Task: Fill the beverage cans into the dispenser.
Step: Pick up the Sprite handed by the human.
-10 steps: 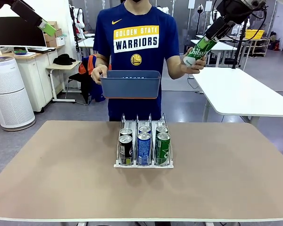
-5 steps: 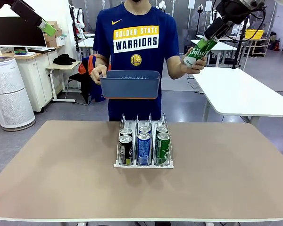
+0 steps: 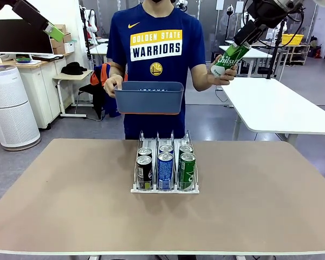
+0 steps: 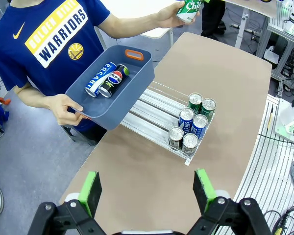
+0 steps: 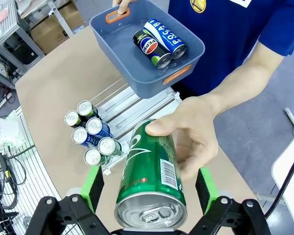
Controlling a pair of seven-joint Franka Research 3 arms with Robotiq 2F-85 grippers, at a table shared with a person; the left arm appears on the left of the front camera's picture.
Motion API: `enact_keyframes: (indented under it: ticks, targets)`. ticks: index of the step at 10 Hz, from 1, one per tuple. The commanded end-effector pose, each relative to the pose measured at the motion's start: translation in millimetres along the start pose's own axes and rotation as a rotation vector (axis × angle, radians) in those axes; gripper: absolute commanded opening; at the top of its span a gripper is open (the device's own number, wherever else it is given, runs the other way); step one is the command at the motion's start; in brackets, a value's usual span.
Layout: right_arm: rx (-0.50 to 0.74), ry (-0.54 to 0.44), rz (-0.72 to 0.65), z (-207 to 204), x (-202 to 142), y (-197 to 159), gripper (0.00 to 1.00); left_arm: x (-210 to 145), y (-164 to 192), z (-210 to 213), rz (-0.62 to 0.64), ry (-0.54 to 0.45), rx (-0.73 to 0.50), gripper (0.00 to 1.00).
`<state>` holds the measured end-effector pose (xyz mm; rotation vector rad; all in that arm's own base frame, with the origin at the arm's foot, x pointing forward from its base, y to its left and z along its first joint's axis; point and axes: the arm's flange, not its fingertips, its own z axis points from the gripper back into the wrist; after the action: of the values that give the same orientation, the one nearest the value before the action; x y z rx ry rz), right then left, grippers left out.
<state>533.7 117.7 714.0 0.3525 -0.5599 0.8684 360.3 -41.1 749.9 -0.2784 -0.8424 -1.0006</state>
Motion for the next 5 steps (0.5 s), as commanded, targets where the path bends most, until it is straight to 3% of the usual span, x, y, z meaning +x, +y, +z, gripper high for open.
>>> enact_keyframes:
  ticks: [1,2,3,4,5]
  targets:
    - [0.006,0.022,0.01,4.6,0.3,-0.7,0.4,-2.2,0.7,-0.5,0.003,0.001,-0.001,1.0]
    - [0.003,0.024,0.005,5.5,1.0,-1.3,0.4,-2.2,0.7,-0.5,0.003,0.001,-0.001,1.0]
    - [0.003,0.025,0.003,4.8,0.5,-0.7,0.0,-2.2,0.7,-0.5,0.003,0.001,-0.001,1.0]
    - [0.009,0.029,0.002,5.6,0.4,-0.9,0.35,-2.2,0.7,-0.5,0.003,0.001,-0.001,1.0]
    - [0.011,0.03,-0.003,6.6,0.3,-1.8,0.0,-2.2,0.7,-0.5,0.003,0.001,-0.001,1.0]
